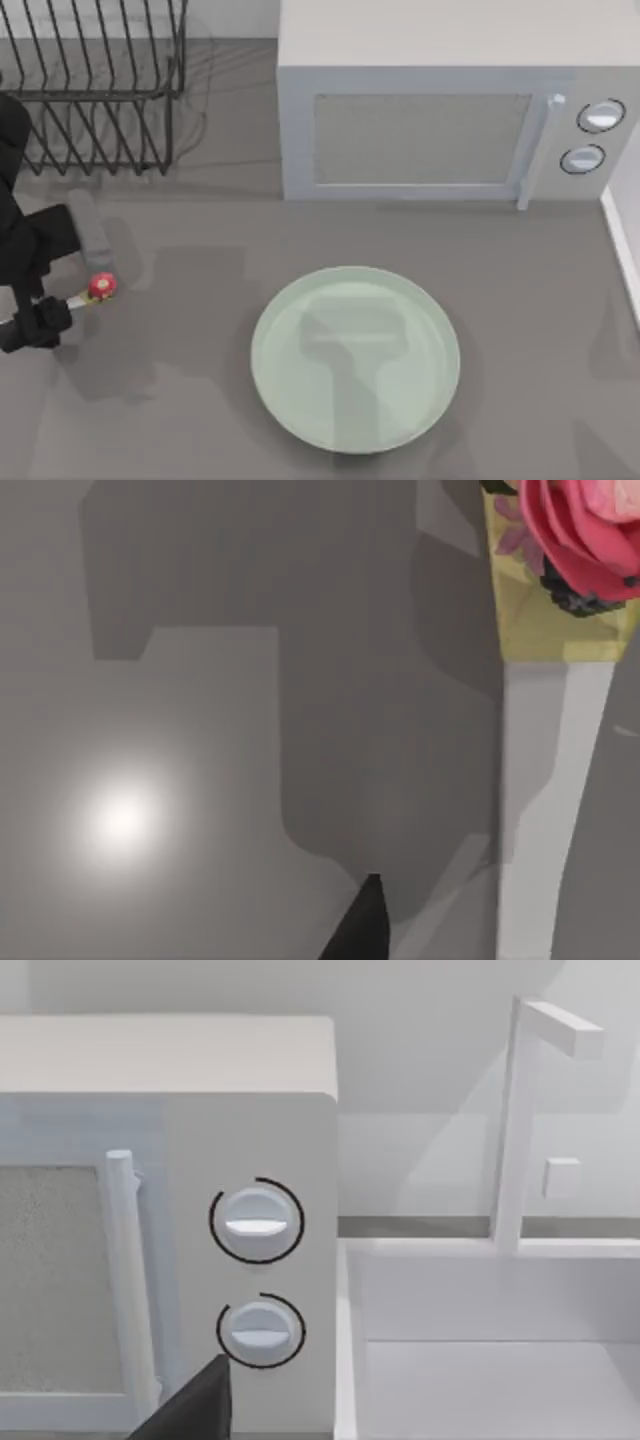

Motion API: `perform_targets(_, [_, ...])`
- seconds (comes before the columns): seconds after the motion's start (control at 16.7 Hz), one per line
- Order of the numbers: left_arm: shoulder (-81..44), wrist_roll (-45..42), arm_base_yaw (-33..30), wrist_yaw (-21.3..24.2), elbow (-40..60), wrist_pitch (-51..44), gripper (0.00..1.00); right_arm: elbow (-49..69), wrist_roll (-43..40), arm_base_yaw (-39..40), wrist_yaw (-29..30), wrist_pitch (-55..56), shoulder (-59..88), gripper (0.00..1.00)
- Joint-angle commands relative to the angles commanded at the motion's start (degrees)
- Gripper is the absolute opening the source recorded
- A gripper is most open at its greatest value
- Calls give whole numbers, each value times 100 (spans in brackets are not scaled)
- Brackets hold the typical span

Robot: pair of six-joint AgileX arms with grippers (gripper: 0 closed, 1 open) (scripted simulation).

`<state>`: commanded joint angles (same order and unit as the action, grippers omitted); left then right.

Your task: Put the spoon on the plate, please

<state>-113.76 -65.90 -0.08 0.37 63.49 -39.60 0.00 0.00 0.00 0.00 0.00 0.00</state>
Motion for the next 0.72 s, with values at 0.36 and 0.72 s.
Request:
perform_targets(0.36, [0, 0, 0, 0, 0, 0, 0, 0, 0, 0, 0, 0, 0, 100])
perform_targets(0.72, [411, 94, -5, 81, 277, -621, 0, 0, 0, 0, 0, 0, 0, 100])
